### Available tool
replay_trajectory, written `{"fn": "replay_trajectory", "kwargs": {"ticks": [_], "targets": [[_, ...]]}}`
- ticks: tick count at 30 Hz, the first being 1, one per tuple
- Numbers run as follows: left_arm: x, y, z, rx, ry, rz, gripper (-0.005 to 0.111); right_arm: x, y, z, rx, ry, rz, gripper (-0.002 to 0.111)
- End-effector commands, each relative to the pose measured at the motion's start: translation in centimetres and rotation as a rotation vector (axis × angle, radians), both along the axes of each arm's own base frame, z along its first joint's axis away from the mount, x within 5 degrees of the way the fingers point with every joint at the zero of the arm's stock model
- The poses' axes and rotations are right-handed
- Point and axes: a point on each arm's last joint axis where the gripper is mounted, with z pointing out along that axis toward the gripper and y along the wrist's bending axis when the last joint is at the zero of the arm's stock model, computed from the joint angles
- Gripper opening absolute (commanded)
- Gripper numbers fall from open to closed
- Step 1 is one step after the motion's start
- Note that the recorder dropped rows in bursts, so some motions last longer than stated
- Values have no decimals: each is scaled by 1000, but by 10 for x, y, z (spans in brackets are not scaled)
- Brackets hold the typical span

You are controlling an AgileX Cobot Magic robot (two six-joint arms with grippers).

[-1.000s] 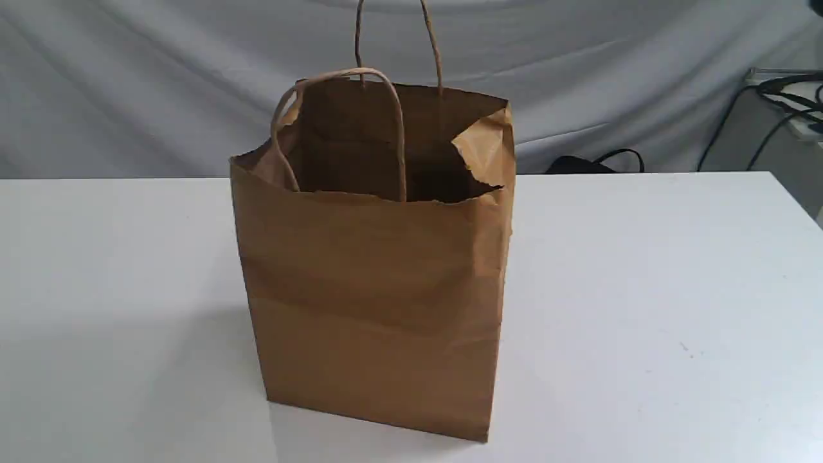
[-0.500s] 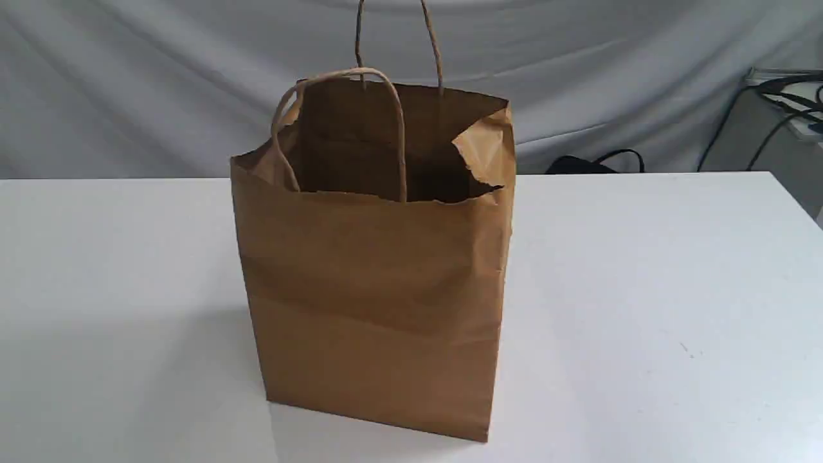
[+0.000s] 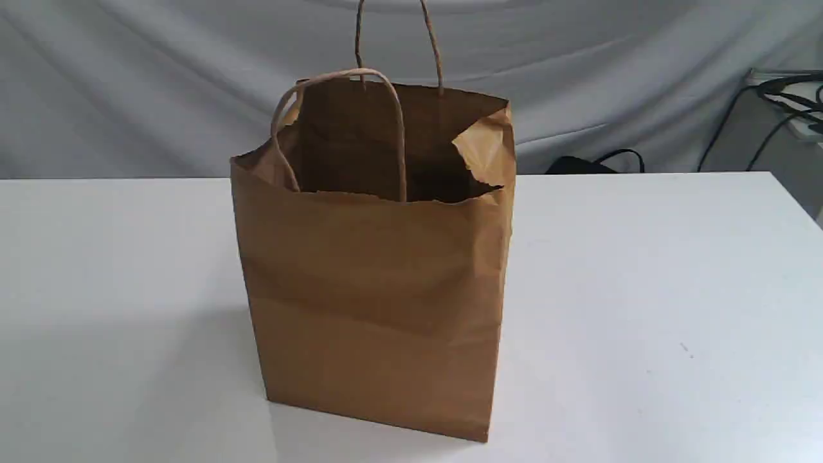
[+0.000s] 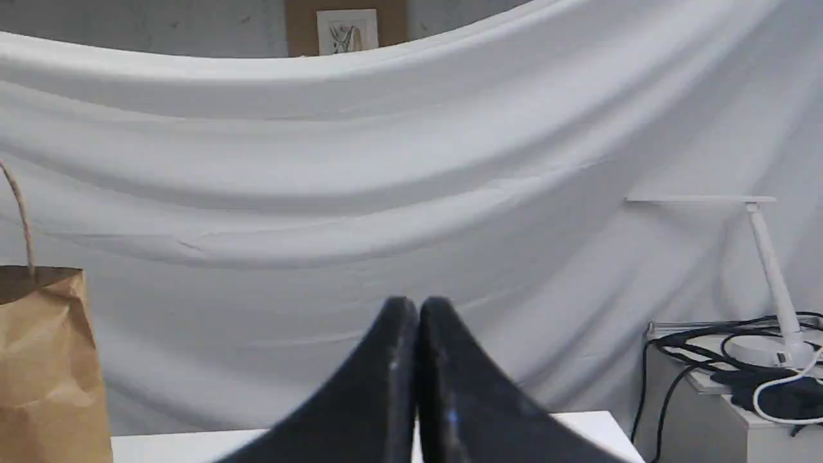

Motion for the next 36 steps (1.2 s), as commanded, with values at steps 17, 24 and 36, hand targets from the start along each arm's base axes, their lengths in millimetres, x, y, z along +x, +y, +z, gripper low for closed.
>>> {"fn": "replay_trajectory", "kwargs": {"ticks": [17,24,36], "targets": [[-1,0,-2,-5,-3,-6,0,8,0,-42,-227,172,-22,0],[-1,0,-2,-5,-3,-6,0,8,1,-44,-83,192,2,0],[-1,0,-2,-4,-4,-5,0,8,1,-44,-69,191,4,0]]}}
